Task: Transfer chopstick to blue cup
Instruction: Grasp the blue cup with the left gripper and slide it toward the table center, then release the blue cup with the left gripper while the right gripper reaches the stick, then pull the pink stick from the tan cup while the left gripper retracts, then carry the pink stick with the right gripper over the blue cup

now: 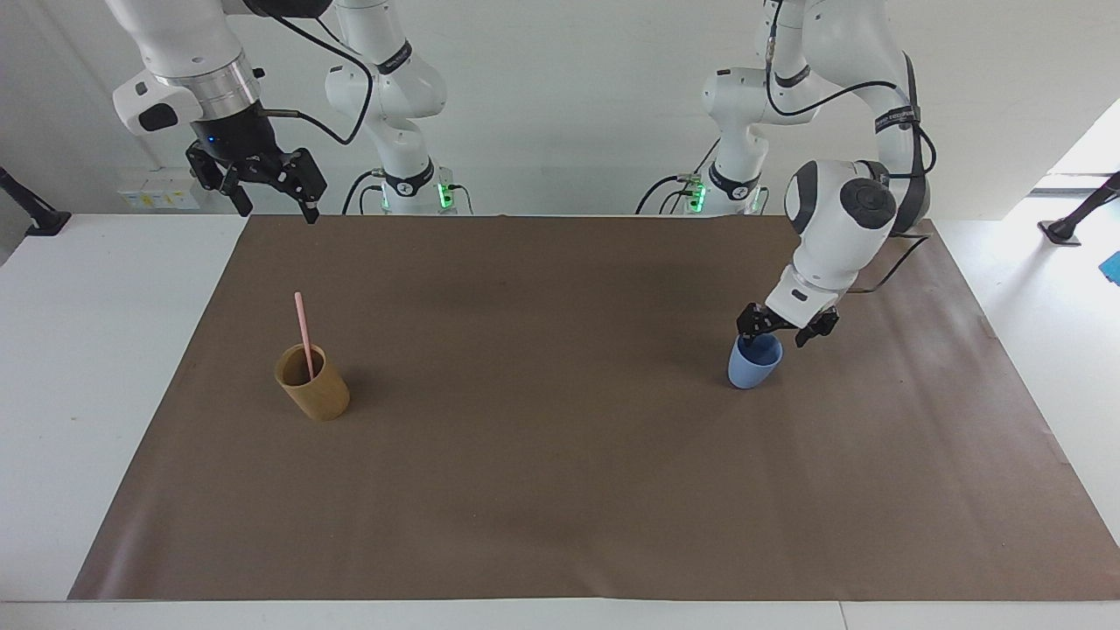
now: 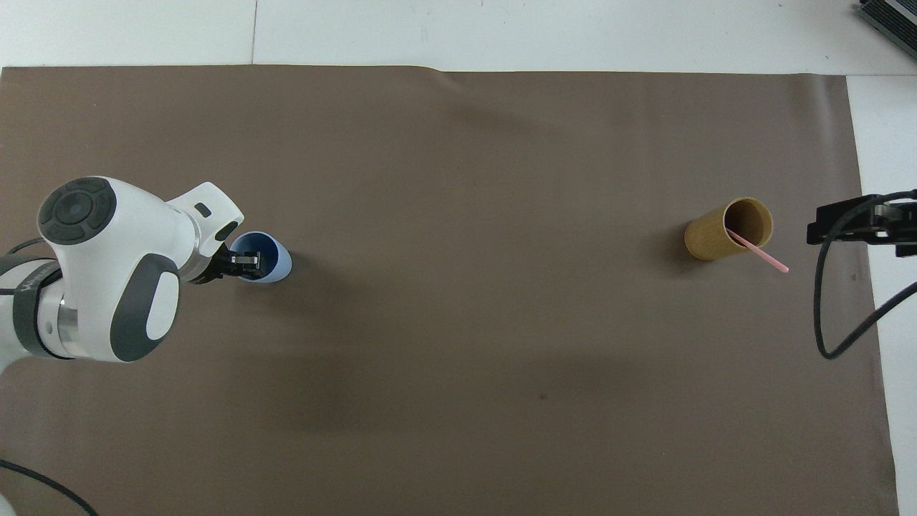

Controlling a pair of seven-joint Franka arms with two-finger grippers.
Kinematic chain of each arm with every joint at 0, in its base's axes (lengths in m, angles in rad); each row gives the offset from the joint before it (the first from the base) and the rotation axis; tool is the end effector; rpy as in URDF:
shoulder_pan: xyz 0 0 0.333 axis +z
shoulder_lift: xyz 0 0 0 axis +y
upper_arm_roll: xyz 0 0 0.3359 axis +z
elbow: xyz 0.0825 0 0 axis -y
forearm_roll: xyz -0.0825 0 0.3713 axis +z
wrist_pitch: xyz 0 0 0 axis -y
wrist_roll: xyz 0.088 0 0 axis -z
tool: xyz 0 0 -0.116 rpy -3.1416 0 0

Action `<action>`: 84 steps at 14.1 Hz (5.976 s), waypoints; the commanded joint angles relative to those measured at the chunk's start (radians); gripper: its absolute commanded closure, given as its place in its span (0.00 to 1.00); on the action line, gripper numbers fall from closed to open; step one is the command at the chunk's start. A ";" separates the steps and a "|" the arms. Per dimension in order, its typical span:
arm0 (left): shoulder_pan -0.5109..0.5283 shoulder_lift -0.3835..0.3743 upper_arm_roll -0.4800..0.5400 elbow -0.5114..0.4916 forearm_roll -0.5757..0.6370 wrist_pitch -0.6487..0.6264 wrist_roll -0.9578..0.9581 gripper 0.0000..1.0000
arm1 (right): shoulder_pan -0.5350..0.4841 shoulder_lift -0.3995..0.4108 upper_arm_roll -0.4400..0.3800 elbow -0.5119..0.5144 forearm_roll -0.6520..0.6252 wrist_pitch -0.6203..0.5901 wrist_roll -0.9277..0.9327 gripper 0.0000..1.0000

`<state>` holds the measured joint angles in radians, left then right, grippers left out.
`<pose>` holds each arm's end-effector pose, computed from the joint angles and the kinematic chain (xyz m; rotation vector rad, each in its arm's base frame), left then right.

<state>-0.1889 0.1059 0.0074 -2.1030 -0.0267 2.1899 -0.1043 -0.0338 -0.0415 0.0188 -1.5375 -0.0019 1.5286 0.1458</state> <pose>0.5414 -0.1006 0.3858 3.1220 -0.0961 -0.0340 0.5243 -0.0078 0.6690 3.1305 -0.2524 0.0513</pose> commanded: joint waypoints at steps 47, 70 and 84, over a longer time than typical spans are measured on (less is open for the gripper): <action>-0.290 0.143 0.034 0.598 -0.007 -0.331 -0.425 0.00 | -0.097 -0.021 0.003 -0.473 -0.004 0.453 -0.124 0.03; 0.117 -0.167 0.046 0.551 0.010 -0.719 0.166 0.00 | -0.080 -0.047 0.076 -0.046 0.193 -0.139 0.145 1.00; 0.112 -0.198 0.039 0.544 0.007 -0.736 0.167 0.00 | 0.268 0.060 0.207 -0.154 0.402 0.286 0.997 1.00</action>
<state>-0.0732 -0.0840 0.0399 -1.5630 -0.0254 1.4738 0.0606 0.2212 0.0231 0.2308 -1.6381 0.3737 1.7636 1.1335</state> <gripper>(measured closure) 0.000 0.916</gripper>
